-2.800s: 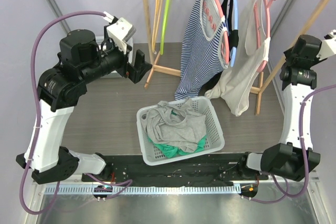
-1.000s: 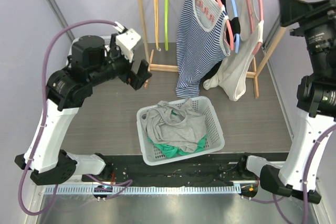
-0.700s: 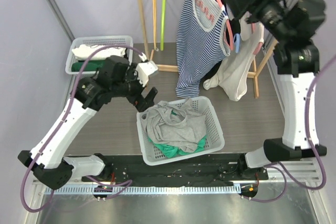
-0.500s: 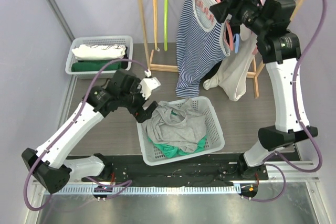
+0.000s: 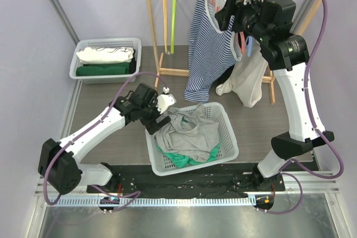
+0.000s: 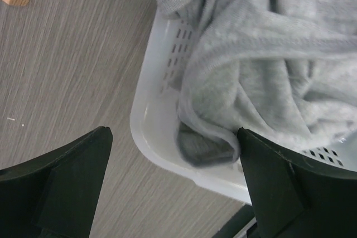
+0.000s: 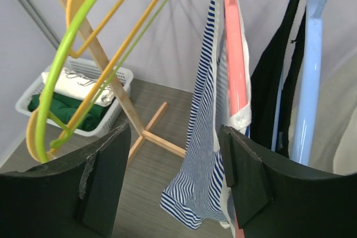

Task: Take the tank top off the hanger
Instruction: Pick up the hanger from the clothesline.

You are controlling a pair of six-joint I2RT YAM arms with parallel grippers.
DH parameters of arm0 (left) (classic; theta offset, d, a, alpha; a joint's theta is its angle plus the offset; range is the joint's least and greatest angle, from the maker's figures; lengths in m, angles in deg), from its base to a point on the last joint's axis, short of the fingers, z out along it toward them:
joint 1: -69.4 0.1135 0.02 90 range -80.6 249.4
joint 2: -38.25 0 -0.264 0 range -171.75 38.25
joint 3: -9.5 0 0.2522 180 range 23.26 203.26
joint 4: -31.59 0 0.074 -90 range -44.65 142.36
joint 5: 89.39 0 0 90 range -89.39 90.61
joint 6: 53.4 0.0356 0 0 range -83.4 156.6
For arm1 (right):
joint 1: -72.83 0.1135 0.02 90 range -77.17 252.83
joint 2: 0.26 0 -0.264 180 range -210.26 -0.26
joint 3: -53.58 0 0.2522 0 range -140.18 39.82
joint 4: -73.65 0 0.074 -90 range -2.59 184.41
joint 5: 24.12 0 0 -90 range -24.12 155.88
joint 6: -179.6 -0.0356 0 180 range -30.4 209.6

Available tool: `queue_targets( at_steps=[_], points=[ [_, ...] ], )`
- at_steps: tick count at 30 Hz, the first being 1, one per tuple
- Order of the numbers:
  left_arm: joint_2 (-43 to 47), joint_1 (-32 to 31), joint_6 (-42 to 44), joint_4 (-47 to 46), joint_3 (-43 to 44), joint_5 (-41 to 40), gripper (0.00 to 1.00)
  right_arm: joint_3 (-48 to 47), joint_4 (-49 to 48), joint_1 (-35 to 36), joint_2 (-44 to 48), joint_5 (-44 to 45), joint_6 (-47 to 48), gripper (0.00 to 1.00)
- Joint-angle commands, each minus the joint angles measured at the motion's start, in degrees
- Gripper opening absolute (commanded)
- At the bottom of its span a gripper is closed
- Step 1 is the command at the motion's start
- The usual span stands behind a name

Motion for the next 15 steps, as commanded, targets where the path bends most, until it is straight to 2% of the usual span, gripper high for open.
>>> queue_targets(
  at_steps=[1,8,15],
  points=[
    [-2.85,0.19,1.52,-8.70,-0.49,-3.53,1.00,-1.52,0.45,1.46,2.24,7.59,3.67,0.72],
    [-9.01,0.63,3.55,-16.08,0.38,-11.88,1.00,1.47,-3.16,1.46,4.79,10.41,3.50,0.71],
    [-15.16,3.26,2.32,-17.41,8.11,-14.35,1.00,3.14,-3.33,1.46,4.18,11.12,3.32,0.70]
  ],
)
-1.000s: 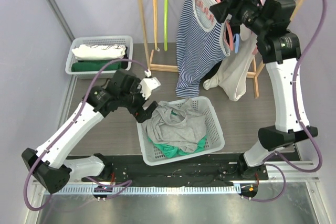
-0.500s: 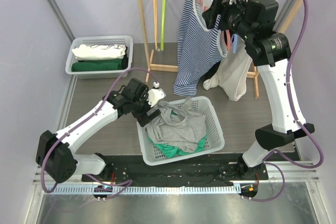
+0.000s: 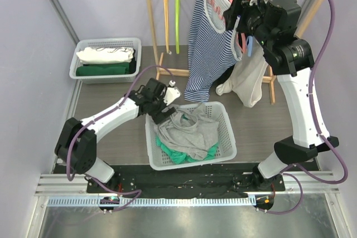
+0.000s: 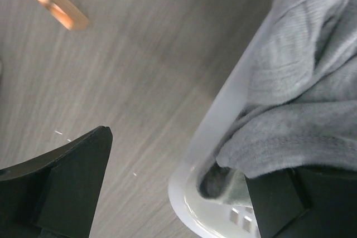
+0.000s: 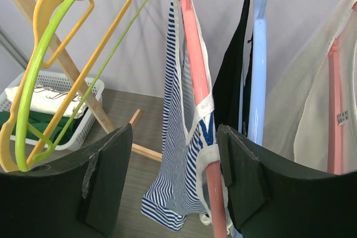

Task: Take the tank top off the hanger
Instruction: Pick up the hanger from the clothesline.

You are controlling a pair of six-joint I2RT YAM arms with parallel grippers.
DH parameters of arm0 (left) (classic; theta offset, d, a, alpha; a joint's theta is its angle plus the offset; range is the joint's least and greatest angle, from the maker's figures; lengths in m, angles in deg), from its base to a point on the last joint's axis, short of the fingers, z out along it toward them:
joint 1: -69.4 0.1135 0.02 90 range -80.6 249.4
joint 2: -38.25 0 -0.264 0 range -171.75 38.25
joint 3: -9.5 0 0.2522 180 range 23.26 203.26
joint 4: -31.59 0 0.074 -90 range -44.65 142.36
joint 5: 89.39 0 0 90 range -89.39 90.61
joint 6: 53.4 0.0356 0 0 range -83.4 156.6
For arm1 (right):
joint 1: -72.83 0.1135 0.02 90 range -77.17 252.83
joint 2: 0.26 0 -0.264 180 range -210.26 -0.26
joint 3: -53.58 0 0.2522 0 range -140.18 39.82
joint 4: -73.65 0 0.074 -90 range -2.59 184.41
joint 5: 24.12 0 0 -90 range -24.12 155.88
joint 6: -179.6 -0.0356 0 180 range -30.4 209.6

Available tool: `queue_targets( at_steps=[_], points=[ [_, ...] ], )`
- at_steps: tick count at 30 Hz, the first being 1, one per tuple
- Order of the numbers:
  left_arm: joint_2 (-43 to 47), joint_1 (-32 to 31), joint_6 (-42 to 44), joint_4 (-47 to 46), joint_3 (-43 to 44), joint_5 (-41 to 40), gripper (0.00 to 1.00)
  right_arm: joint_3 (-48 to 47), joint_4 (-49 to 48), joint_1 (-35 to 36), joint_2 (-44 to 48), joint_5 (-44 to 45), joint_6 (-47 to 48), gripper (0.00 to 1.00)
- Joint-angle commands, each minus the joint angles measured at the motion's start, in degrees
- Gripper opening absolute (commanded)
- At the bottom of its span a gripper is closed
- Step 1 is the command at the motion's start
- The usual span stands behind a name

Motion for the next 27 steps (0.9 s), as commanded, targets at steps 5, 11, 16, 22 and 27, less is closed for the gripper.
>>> queue_targets(
  at_steps=[5,11,16,22,27],
  points=[
    [-4.23,3.65,-1.56,-4.60,10.96,-1.52,1.00,1.02,-3.12,0.13,0.63,1.78,0.92,0.70],
    [2.09,3.65,-4.38,2.42,11.67,5.25,1.00,1.20,-2.94,0.04,-1.30,2.13,0.66,0.69],
    [14.28,3.56,-4.11,10.07,12.98,11.41,1.00,1.37,-2.42,0.13,-3.06,3.63,0.92,0.68],
    [19.24,3.47,-2.89,23.34,21.86,11.67,1.00,2.08,-2.24,0.13,-3.41,4.25,1.19,0.61],
    [20.82,3.56,-3.05,28.54,27.65,14.49,1.00,2.08,-2.41,0.13,-3.68,3.02,0.57,0.26]
  ],
)
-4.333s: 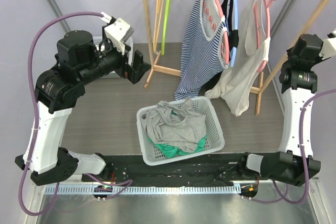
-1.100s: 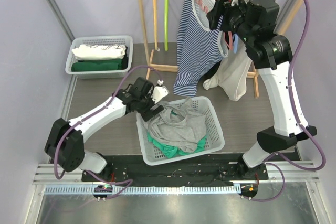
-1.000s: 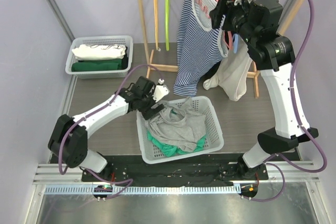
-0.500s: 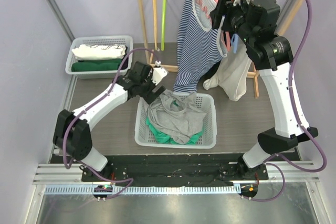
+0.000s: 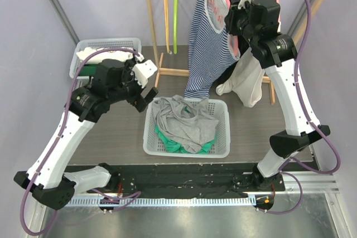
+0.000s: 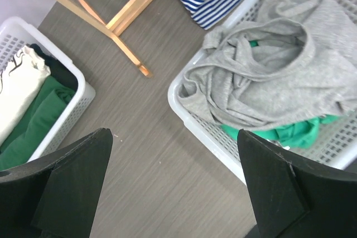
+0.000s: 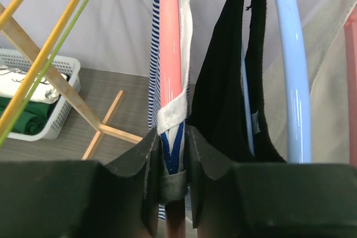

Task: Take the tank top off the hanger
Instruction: Pick up the hanger from the clothesline.

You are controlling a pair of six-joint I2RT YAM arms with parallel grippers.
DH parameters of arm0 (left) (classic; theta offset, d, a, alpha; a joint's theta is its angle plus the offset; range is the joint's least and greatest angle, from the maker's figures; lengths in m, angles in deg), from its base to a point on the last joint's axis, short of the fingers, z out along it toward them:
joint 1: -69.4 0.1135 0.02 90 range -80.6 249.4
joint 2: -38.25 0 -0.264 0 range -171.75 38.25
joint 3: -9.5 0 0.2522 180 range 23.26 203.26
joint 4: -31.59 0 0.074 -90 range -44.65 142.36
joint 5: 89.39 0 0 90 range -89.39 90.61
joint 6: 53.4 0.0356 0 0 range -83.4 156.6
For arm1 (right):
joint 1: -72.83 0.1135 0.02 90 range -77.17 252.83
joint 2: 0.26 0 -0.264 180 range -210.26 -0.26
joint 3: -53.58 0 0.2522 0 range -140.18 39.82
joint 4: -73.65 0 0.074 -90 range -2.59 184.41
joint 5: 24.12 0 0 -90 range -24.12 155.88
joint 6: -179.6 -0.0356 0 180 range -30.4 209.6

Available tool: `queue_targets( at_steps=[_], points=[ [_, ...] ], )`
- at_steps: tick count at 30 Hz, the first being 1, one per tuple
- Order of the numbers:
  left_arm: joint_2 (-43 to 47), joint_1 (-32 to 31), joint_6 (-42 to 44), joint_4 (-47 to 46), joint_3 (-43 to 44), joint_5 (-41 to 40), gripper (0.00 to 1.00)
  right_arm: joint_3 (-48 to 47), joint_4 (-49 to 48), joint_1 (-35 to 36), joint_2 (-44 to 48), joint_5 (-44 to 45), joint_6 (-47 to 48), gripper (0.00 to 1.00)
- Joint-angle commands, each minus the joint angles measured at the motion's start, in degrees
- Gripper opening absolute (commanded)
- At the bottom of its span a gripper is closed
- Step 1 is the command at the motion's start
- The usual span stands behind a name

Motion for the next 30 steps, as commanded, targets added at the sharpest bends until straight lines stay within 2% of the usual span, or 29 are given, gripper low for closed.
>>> queue_targets(
  at_steps=[1,2,4,11,15,30],
  points=[
    [0.12,-0.07,-0.35,7.97,4.32,3.78,1.00,-0.59,-2.19,0.13,0.76,-0.74,-0.33,0.19],
    [0.21,-0.07,-0.53,8.15,4.85,4.13,1.00,-0.50,-2.37,0.13,0.76,-0.92,-0.24,0.08],
    [0.30,-0.07,-0.97,8.41,6.17,4.22,1.00,0.20,-3.68,0.13,1.29,-1.97,-0.15,0.01],
    [1.18,-0.07,-1.84,8.24,8.10,2.99,1.00,6.43,-13.26,0.22,5.06,-2.68,2.91,0.01],
    [1.88,-0.15,-2.64,7.89,7.93,2.64,1.00,11.36,-22.47,0.22,7.53,-2.77,3.98,0.01],
    [2.41,-0.07,-2.28,5.87,4.50,1.06,1.00,16.81,-36.64,0.48,10.16,0.92,4.59,0.01]
  ],
)
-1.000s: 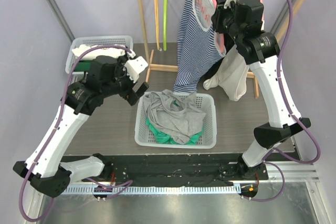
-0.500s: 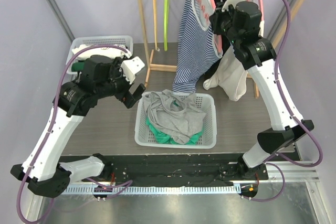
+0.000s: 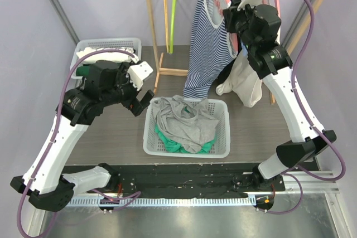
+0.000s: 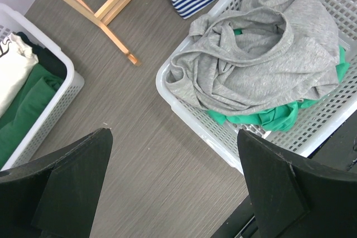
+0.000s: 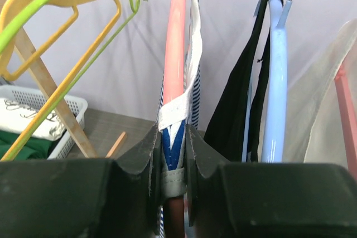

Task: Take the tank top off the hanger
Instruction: Pick up the hanger from the clothesline.

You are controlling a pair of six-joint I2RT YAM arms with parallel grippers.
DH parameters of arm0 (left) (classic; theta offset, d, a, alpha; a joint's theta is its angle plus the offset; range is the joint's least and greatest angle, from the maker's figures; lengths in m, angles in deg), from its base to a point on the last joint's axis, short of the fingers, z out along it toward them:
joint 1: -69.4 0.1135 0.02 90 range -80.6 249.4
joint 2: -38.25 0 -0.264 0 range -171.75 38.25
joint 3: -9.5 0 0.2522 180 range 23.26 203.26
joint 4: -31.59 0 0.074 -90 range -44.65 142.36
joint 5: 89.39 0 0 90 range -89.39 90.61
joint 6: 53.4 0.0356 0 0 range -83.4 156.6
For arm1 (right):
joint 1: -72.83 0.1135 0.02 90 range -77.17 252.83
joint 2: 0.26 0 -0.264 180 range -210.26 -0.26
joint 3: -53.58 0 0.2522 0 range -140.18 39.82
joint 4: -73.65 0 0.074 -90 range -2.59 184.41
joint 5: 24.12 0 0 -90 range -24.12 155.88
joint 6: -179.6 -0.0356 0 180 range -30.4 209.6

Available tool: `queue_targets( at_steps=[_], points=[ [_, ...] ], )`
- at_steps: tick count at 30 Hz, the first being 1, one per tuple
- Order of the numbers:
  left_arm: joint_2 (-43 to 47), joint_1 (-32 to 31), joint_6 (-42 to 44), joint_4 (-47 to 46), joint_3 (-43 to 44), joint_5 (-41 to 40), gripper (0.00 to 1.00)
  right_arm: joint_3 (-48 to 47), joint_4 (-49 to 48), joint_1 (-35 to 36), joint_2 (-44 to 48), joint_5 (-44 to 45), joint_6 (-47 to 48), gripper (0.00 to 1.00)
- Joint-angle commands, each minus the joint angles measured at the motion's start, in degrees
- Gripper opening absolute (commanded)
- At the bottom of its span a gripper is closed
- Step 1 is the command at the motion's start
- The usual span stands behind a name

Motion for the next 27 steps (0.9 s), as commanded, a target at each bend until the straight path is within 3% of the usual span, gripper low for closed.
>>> queue_targets(
  at_steps=[1,11,18,27],
  points=[
    [0.88,-0.07,-0.51,-1.87,-0.35,-0.56,1.00,1.42,-15.48,0.28,3.76,2.95,0.73,0.01],
    [1.32,0.02,-0.16,-2.04,-1.23,-1.62,1.00,5.82,-24.37,0.37,6.49,3.48,-0.68,0.01],
    [1.50,0.19,0.10,-2.31,-1.49,-2.14,1.00,2.92,-25.08,0.37,6.13,3.39,-0.42,0.01],
    [1.76,0.37,0.19,-2.40,-1.93,-2.41,1.00,8.46,-22.72,0.46,11.22,0.94,-1.03,0.01]
  ],
)
